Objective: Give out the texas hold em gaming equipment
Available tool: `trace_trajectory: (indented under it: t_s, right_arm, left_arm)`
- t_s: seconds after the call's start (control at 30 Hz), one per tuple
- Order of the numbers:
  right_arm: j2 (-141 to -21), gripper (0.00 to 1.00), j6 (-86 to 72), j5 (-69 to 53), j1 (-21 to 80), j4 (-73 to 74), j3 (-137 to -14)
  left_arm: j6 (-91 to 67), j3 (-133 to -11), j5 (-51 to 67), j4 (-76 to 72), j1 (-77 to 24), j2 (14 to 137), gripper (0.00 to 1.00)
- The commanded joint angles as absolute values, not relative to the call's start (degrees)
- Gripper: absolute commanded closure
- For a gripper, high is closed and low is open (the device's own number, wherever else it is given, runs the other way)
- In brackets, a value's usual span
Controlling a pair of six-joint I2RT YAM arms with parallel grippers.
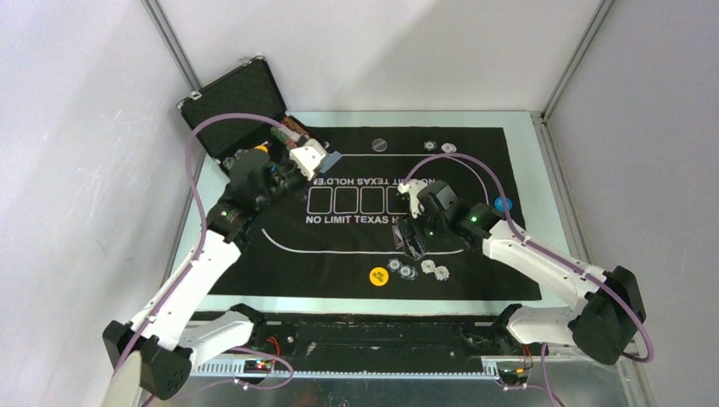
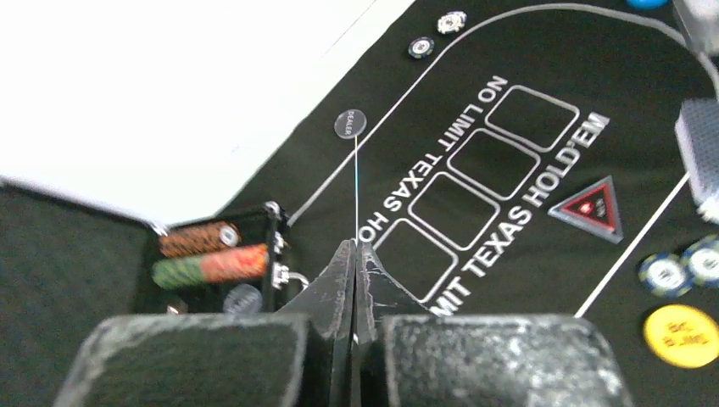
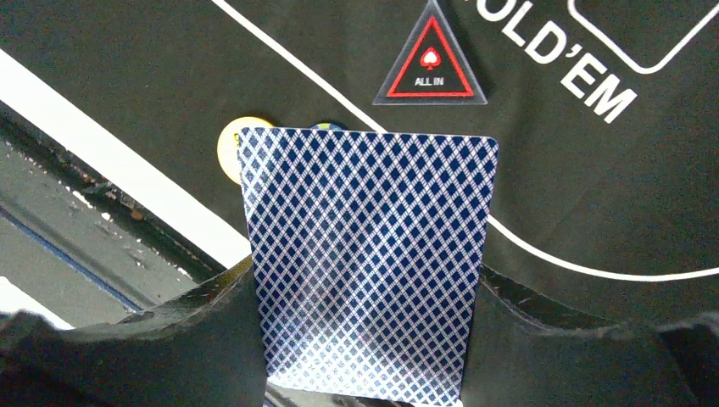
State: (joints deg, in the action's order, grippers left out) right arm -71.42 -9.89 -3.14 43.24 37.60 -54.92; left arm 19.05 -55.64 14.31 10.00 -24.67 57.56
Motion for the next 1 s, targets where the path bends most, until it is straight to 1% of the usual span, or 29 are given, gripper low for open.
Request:
trace_trajectory:
  t_s: [0.0,0.07,0.13,0.17,0.2,0.23,0.27,0.3,0.33,0.37,0.4,0.53,0.73,0.97]
  right_arm:
    - [-71.1,1.0,-10.1,-4.21,40.4,34.22,-55.72]
    - [-71.96,1.0,-11.46,-4.4,38.25,34.22,-55.72]
    - [-72.92,1.0,-12.34,-4.59,36.52,34.12,-55.72]
    - [-73.24,1.0,-12.59,-4.95,35.97,33.98,-55.7]
    - [-73.81,1.0,-12.95,-5.72,34.85,33.52,-55.76]
    - [-74.08,1.0,-13.15,-6.16,34.3,33.37,-55.84]
    - [-74.66,1.0,-13.75,-7.05,33.12,33.08,-55.96]
    - [-74.99,1.0,-13.9,-7.39,32.6,33.02,-56.2]
    - [-75.76,1.0,-14.35,-7.83,31.62,32.91,-56.4]
    - [-76.11,1.0,-14.56,-7.91,31.23,32.89,-56.81]
    - [-76.95,1.0,-15.11,-7.98,30.51,32.99,-57.06]
    - [-79.34,1.0,-16.12,-7.41,29.73,33.49,-58.62]
    - [-81.25,1.0,-16.42,-6.74,29.6,34.16,-60.48]
    - [-83.08,1.0,-16.18,-6.54,29.37,34.85,-62.31]
  left_arm:
    - [45.62,-62.77,24.42,17.24,-24.52,59.07,1.0]
    - [49.99,-61.04,23.97,16.33,-24.52,58.79,1.0]
    - [54.27,-56.03,20.77,11.38,-24.52,58.35,1.0]
    - [56.81,-51.27,17.72,5.57,-24.57,58.51,1.0]
    - [58.9,-48.58,16.64,2.92,-24.4,58.79,1.0]
    - [64.71,-43.59,14.99,-2.92,-24.37,59.61,1.0]
    - [67.16,-40.82,14.53,-5.94,-24.07,60.13,1.0]
    - [70.8,-35.65,13.85,-14.16,-23.85,61.81,1.0]
    - [72.27,-33.51,13.78,-21.84,-23.39,63.86,1.0]
    - [74.21,-30.44,14.61,-24.5,-23.03,64.84,1.0]
    - [74.94,-29.63,15.43,-27.02,-22.11,66.86,1.0]
    - [75.9,-30.82,21.73,-25.62,-18.71,72.49,1.0]
    - [79.68,-29.6,22.53,-31.95,-16.5,80.2,1.0]
    - [81.39,-31.99,24.48,-29.34,-15.43,86.45,1.0]
